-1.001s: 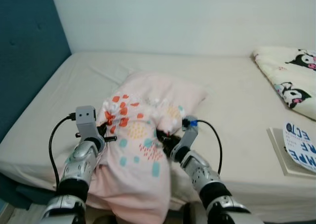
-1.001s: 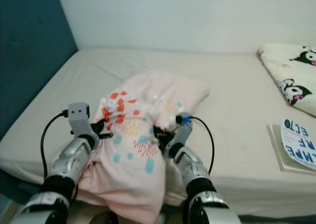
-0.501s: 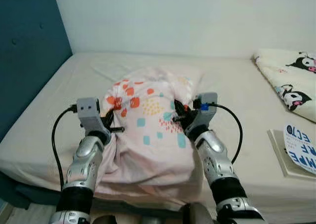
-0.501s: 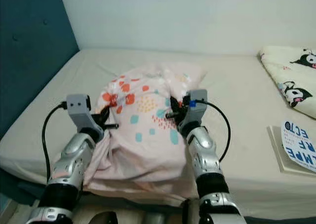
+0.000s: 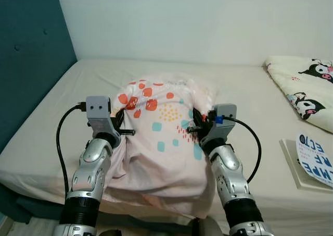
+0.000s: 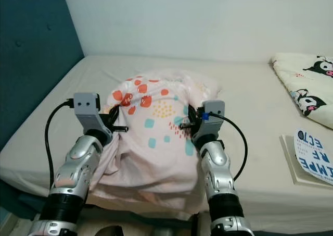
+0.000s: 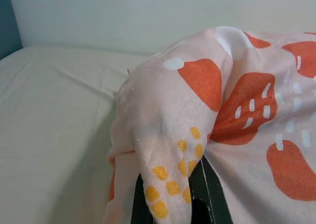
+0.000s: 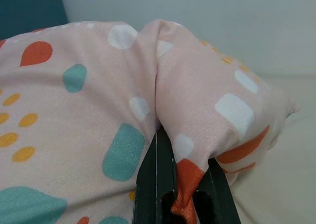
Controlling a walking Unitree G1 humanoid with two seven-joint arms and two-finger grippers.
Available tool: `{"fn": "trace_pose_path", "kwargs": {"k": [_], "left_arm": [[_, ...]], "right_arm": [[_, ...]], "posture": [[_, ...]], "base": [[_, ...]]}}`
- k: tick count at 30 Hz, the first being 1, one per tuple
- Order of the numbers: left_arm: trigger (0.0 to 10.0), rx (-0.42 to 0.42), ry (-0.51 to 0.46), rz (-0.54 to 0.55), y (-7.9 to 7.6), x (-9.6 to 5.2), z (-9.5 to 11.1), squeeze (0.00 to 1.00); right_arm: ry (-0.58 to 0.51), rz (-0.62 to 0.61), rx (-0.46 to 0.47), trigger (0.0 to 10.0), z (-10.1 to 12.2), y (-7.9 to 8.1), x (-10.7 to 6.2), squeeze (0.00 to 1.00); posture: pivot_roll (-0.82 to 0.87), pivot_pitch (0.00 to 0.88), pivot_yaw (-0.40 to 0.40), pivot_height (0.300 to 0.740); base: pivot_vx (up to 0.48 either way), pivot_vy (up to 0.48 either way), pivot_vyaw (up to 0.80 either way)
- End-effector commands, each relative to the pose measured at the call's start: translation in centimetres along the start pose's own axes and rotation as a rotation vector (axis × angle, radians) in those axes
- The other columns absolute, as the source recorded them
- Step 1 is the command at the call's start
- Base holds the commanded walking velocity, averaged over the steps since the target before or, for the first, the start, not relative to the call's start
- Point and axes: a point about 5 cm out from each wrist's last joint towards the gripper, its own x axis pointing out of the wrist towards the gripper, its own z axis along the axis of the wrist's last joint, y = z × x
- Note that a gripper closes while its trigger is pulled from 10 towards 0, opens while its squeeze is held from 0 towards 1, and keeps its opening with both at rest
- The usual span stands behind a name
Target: Clean up the room
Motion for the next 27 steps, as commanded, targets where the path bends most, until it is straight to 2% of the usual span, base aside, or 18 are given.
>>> {"fn": "trace_pose_path", "kwargs": {"k": [1,5,8,10,15,18,27], "left_arm": [[10.0,0.021,-0.059,-0.045,-0.64,0.33,1.24,0.0],[10.0,0.03,-0.065,-0.044,-0.7,0.27,1.23,0.0],[10.0,-0.035,-0.057,-0.042,-0.77,0.17,1.13,0.0],[10.0,-0.043,-0.058,-0.042,-0.81,0.11,1.18,0.0],[10.0,-0.037,-0.068,-0.057,-1.0,-0.08,1.33,0.0],[10.0,-0.026,-0.106,-0.055,-0.96,-0.19,1.72,0.0],[10.0,-0.04,-0.112,-0.037,-0.78,-0.2,1.84,0.0]], "right_arm": [[-0.067,0.023,-0.028,10.0,1.42,0.63,0.41,0.0],[-0.069,0.02,-0.034,10.0,1.5,0.66,0.4,0.0],[-0.072,0.017,-0.038,10.0,1.64,0.58,0.41,0.0],[-0.073,0.013,-0.04,10.0,1.69,0.56,0.38,0.0],[-0.073,0.007,-0.045,10.0,1.79,0.54,0.27,0.0],[-0.075,0.017,-0.051,10.0,1.83,0.79,0.18,0.0],[-0.077,0.035,-0.065,10.0,1.87,1.05,0.19,0.0]], "posture": [[0.02,0.0,-0.044,0.631],[0.02,0.0,-0.044,0.646],[0.02,0.0,-0.043,0.661],[0.02,0.0,-0.044,0.666],[0.02,0.0,-0.047,0.681],[0.02,0.0,-0.051,0.696],[0.02,0.0,-0.058,0.716]], "base": [[0.0,0.0,0.0],[0.0,0.0,0.0],[0.0,0.0,0.0],[0.0,0.0,0.0],[0.0,0.0,0.0],[0.0,0.0,0.0],[0.0,0.0,0.0]]}}
